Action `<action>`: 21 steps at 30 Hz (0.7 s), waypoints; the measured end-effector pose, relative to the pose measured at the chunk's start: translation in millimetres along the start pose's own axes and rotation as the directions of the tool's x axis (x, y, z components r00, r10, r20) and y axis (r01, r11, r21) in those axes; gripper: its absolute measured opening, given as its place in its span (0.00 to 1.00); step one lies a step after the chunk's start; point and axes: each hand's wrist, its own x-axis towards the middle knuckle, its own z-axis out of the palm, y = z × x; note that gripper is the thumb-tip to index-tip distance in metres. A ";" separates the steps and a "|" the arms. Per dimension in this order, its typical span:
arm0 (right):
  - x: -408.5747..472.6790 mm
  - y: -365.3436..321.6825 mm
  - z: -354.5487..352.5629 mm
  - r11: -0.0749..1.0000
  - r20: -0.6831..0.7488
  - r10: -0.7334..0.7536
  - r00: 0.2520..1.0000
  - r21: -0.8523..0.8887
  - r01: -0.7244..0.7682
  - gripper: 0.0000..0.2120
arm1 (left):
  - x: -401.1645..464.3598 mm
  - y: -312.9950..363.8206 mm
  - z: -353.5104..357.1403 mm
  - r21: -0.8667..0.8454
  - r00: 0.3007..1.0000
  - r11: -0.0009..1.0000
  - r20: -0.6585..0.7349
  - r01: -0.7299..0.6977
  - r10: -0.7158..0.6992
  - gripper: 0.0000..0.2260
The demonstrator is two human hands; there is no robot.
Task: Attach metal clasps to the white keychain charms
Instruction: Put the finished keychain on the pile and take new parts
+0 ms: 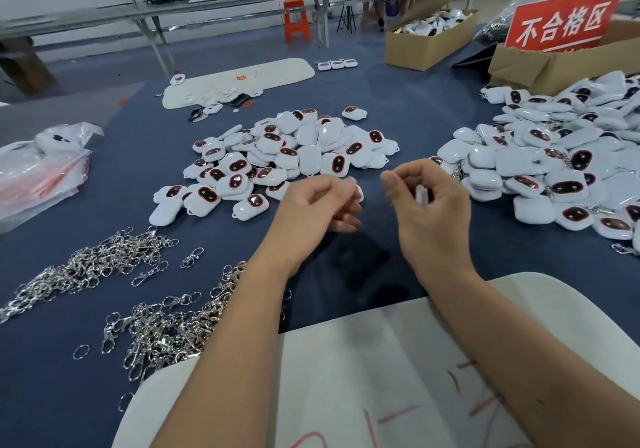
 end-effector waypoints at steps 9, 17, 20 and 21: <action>3.3 4.1 0.8 0.987 0.031 0.132 0.991 0.092 -0.135 0.06 | -0.9 -4.7 9.0 0.054 0.992 0.998 0.123 0.016 -0.023 0.08; 2.1 1.4 2.4 0.979 0.121 0.149 0.981 0.125 -0.164 0.07 | 2.2 -5.2 16.7 0.079 0.998 0.997 0.061 0.019 -0.024 0.09; 3.2 4.0 2.1 0.977 0.074 0.171 0.982 0.113 -0.179 0.07 | 1.5 -4.7 16.0 0.049 0.999 0.999 0.040 0.018 -0.020 0.03; 3.3 4.7 2.0 0.975 0.062 0.182 0.981 0.116 -0.188 0.07 | 1.1 -4.5 15.2 0.034 0.999 0.999 0.033 0.022 -0.023 0.02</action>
